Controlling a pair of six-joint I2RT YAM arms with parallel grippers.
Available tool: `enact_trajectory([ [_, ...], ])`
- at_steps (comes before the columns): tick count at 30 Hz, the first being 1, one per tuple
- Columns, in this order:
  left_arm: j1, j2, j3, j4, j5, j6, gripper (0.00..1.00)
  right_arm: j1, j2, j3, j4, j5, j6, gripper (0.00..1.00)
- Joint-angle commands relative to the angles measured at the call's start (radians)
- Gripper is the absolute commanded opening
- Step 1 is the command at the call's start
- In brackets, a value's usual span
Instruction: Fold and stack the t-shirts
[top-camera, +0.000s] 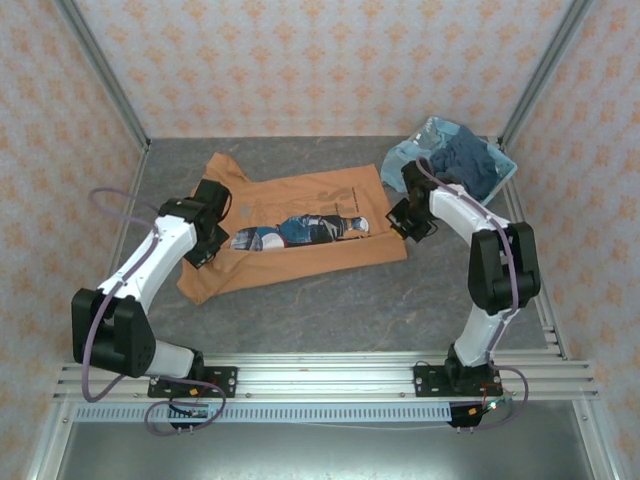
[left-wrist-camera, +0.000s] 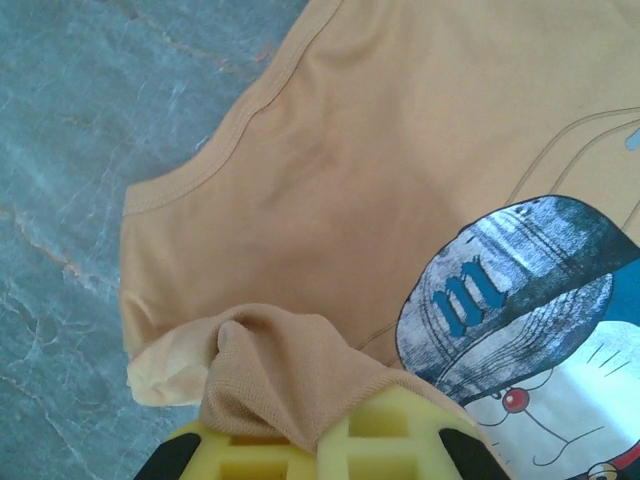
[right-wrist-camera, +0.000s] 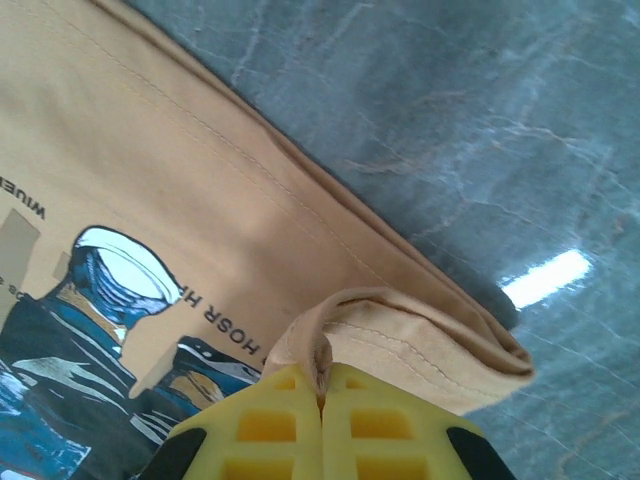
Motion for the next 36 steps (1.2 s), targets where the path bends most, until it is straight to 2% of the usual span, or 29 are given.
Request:
enact_trajectory([
  [1, 0.011, 0.05, 0.052, 0.009, -0.055, 0.087, 0.0, 0.006, 0.038, 0.043, 0.006, 0.001, -0.025, 0.0],
  [12, 0.024, 0.149, 0.084, -0.003, -0.116, 0.15, 0.0, 0.006, 0.113, 0.107, 0.012, -0.007, -0.031, 0.0],
  [21, 0.03, 0.205, 0.09, 0.033, -0.119, 0.187, 0.0, 0.006, 0.167, 0.152, 0.02, -0.006, -0.028, 0.0],
  [26, 0.048, 0.23, 0.11, 0.092, -0.092, 0.274, 0.01, 0.005, 0.194, 0.187, 0.017, -0.014, -0.059, 0.02],
  [27, 0.056, 0.239, 0.124, 0.082, -0.094, 0.286, 0.06, 0.004, 0.198, 0.199, 0.01, -0.017, -0.07, 0.08],
  [28, 0.067, 0.248, 0.141, 0.062, -0.1, 0.293, 0.15, 0.002, 0.199, 0.212, -0.002, -0.016, -0.08, 0.17],
  [29, 0.078, 0.254, 0.156, 0.033, -0.114, 0.292, 0.33, 0.002, 0.194, 0.222, -0.014, -0.01, -0.092, 0.29],
  [31, 0.098, 0.244, 0.159, 0.001, -0.123, 0.292, 0.57, -0.003, 0.168, 0.223, -0.022, 0.007, -0.104, 0.46],
  [33, 0.119, 0.214, 0.142, -0.022, -0.11, 0.29, 0.64, -0.012, 0.13, 0.212, -0.034, 0.025, -0.114, 0.55],
  [36, 0.124, 0.13, 0.087, -0.045, -0.09, 0.295, 0.67, -0.021, 0.047, 0.158, -0.043, 0.042, -0.132, 0.61],
])
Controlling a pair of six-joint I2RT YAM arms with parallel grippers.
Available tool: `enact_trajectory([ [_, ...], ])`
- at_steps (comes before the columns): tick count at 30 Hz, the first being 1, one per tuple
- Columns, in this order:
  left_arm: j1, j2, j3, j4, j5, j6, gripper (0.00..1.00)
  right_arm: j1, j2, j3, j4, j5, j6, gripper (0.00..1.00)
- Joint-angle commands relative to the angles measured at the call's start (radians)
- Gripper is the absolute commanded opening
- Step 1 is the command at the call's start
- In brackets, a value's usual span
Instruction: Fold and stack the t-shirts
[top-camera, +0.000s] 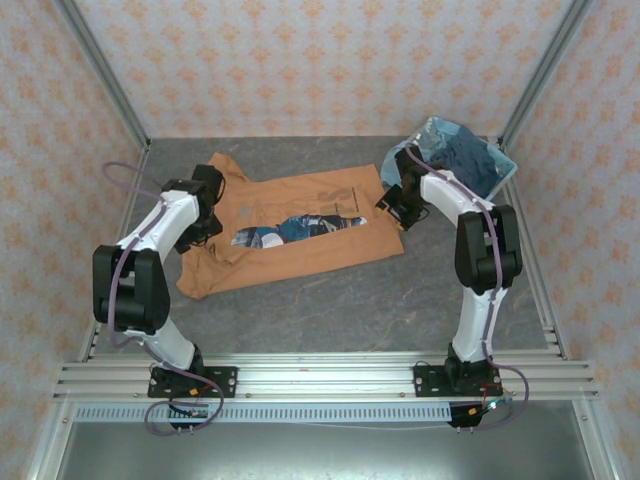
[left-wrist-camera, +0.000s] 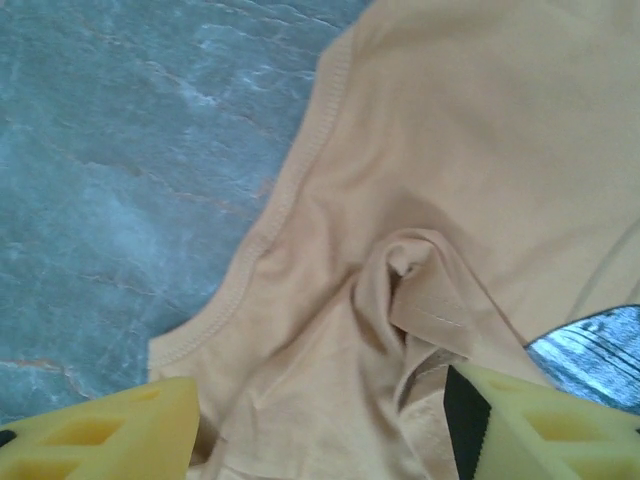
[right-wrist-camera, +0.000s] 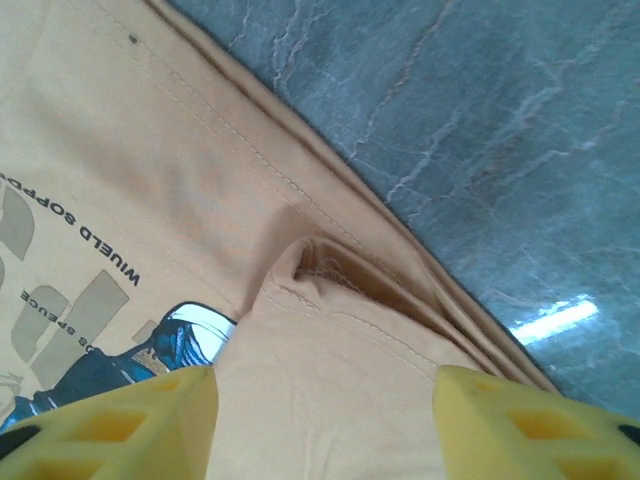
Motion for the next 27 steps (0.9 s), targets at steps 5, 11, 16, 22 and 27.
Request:
enact_trajectory([
  [5, 0.005, -0.197, -0.191, -0.082, 0.123, -0.001, 0.63, -0.013, -0.242, -0.206, -0.01, 0.032, -0.051, 0.59],
  [11, 0.024, -0.189, -0.267, 0.056, 0.209, 0.057, 0.42, 0.01, -0.272, -0.345, 0.076, -0.092, -0.099, 0.54],
  [16, 0.053, -0.081, -0.266, 0.02, 0.134, 0.07, 0.35, 0.022, -0.235, -0.368, 0.086, -0.108, -0.11, 0.54],
  [22, 0.066, -0.035, -0.272, 0.094, 0.1, 0.105, 0.38, 0.023, -0.17, -0.361, 0.082, -0.113, -0.119, 0.54],
  [27, 0.066, -0.019, -0.31, 0.163, 0.108, 0.105, 0.36, 0.022, -0.141, -0.357, 0.084, -0.102, -0.124, 0.53],
])
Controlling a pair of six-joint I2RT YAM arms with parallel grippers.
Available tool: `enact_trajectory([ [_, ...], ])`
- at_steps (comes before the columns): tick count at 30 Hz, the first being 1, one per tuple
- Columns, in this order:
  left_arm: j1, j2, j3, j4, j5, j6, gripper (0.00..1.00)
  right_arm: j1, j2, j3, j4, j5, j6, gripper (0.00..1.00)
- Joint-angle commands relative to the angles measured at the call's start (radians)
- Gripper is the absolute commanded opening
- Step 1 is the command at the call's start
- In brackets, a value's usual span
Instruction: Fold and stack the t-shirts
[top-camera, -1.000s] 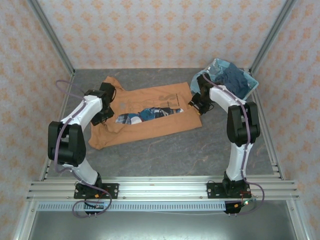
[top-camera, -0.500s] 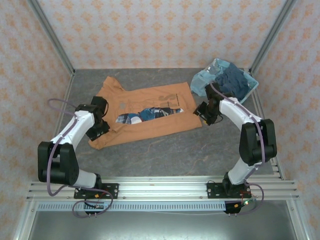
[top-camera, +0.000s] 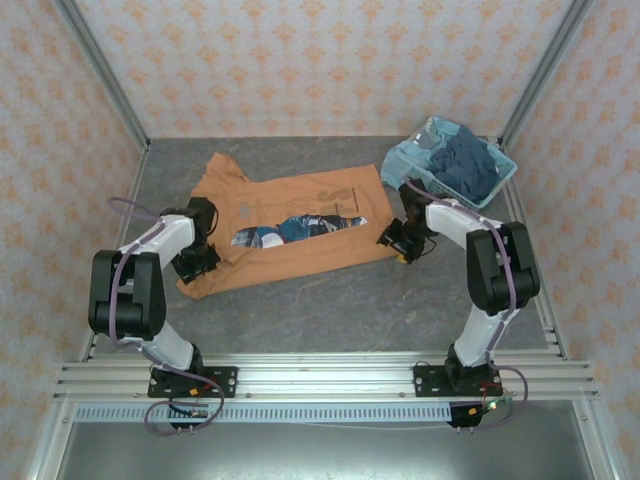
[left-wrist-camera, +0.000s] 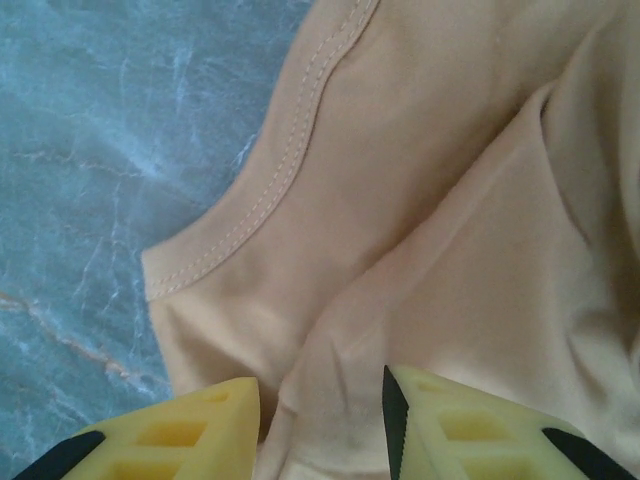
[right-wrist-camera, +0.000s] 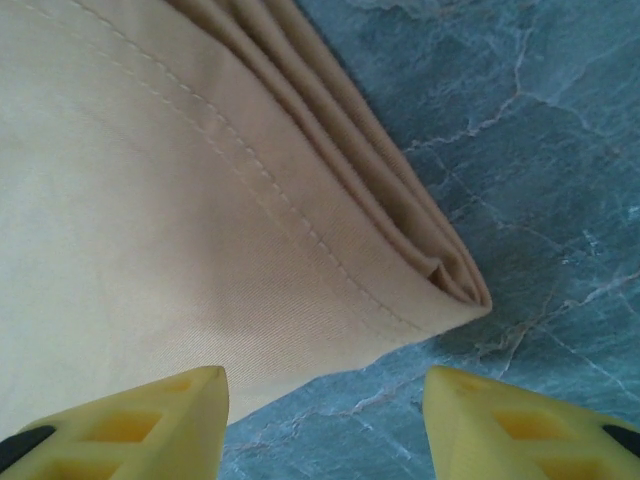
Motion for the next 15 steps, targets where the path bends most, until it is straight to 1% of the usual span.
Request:
enact_trajectory([
  [1, 0.01, 0.008, -0.027, 0.053, -0.027, 0.018, 0.36, 0.001, 0.022, 0.004, 0.0, 0.008, -0.016, 0.53],
  [4, 0.01, 0.023, -0.027, 0.051, -0.043, 0.016, 0.34, 0.0, 0.025, -0.001, 0.002, 0.017, -0.012, 0.52],
  [5, 0.01, 0.023, -0.026, 0.055, -0.05, 0.018, 0.3, 0.0, 0.029, -0.002, 0.002, 0.021, -0.012, 0.52],
  [9, 0.01, 0.02, -0.014, 0.059, -0.067, 0.032, 0.08, 0.001, 0.038, -0.004, -0.003, 0.031, -0.014, 0.49],
  [10, 0.01, 0.022, -0.007, 0.053, -0.074, 0.036, 0.03, 0.001, 0.04, -0.004, -0.008, 0.038, -0.015, 0.48],
  [12, 0.01, 0.023, 0.011, 0.033, -0.087, 0.044, 0.0, 0.0, 0.043, -0.005, -0.011, 0.047, -0.015, 0.47],
  [15, 0.01, 0.024, 0.043, -0.002, -0.118, 0.066, 0.0, 0.0, 0.043, -0.003, -0.015, 0.056, -0.016, 0.46],
])
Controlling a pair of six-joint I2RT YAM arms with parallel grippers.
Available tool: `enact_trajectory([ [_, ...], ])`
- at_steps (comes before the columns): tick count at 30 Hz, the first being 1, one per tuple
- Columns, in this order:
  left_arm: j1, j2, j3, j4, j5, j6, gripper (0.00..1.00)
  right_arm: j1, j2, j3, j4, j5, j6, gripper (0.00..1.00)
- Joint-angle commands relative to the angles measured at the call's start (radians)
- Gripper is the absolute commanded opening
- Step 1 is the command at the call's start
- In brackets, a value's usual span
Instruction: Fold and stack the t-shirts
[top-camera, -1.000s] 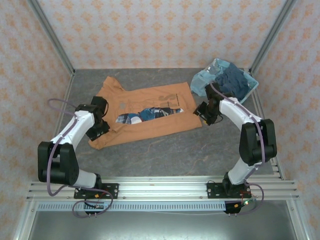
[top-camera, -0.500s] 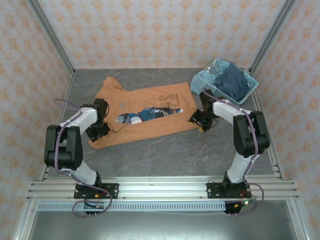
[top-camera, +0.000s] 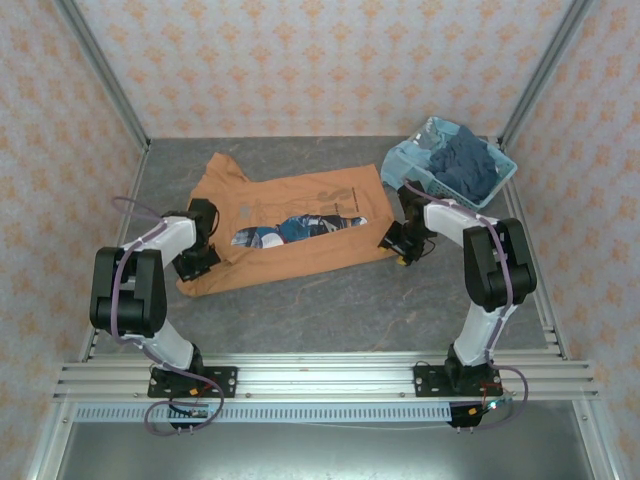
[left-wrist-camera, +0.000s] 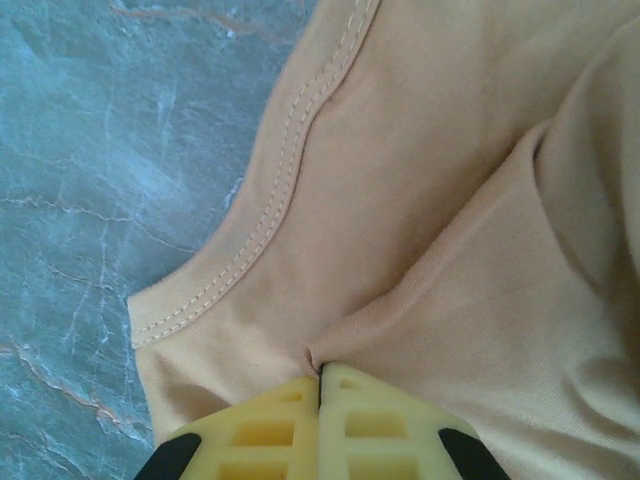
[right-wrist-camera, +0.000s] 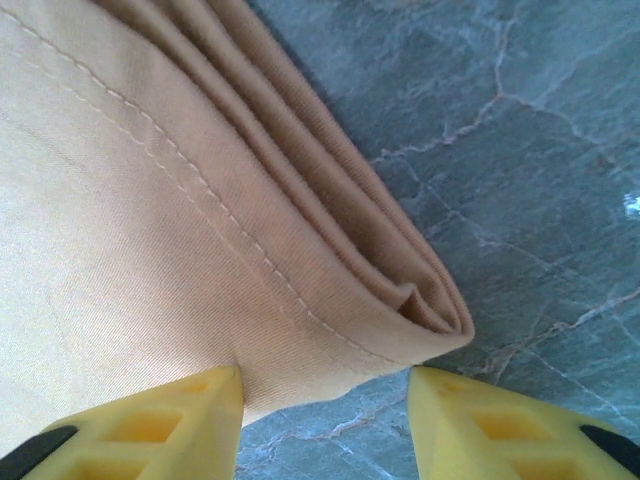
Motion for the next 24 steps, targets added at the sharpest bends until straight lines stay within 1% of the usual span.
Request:
enact_trajectory([
  [1, 0.01, 0.012, 0.061, -0.065, -0.092, 0.034, 0.0, 0.0, 0.019, -0.002, -0.014, 0.045, -0.017, 0.46],
  [5, 0.01, 0.052, 0.128, -0.131, -0.151, 0.06, 0.0, 0.0, 0.025, -0.001, -0.016, 0.049, -0.02, 0.45],
  [6, 0.01, 0.063, 0.14, -0.137, -0.156, 0.089, 0.01, 0.001, 0.027, -0.001, -0.015, 0.046, -0.021, 0.45],
  [7, 0.01, 0.073, 0.153, -0.146, -0.166, 0.097, 0.08, 0.001, 0.029, -0.002, -0.014, 0.045, -0.022, 0.45],
  [8, 0.01, 0.079, 0.161, -0.155, -0.173, 0.098, 0.21, 0.001, 0.027, -0.002, -0.013, 0.043, -0.022, 0.44],
  [9, 0.01, 0.081, 0.171, -0.169, -0.189, 0.091, 0.4, 0.0, 0.023, -0.002, -0.012, 0.043, -0.024, 0.44],
  [10, 0.01, 0.072, 0.173, -0.182, -0.202, 0.078, 0.48, 0.0, 0.018, -0.001, -0.011, 0.045, -0.024, 0.44],
  [11, 0.011, 0.054, 0.167, -0.185, -0.209, 0.071, 0.51, 0.0, 0.01, 0.002, -0.014, 0.051, -0.026, 0.44],
  [14, 0.024, -0.007, 0.15, -0.224, -0.204, -0.01, 0.51, 0.0, -0.016, 0.017, -0.032, 0.08, -0.04, 0.47],
  [16, 0.048, -0.046, 0.123, -0.251, -0.166, -0.069, 0.5, -0.001, -0.037, 0.022, -0.031, 0.093, -0.05, 0.51],
  [19, 0.112, -0.105, 0.053, -0.232, -0.092, -0.132, 0.47, 0.0, -0.051, 0.035, -0.023, 0.099, -0.072, 0.53],
  [22, 0.204, -0.099, 0.016, -0.16, 0.035, -0.144, 0.37, 0.001, -0.024, 0.069, -0.022, 0.079, -0.092, 0.48],
  [24, 0.236, -0.065, 0.035, -0.119, 0.091, -0.149, 0.31, 0.003, 0.001, 0.104, -0.03, 0.066, -0.101, 0.44],
])
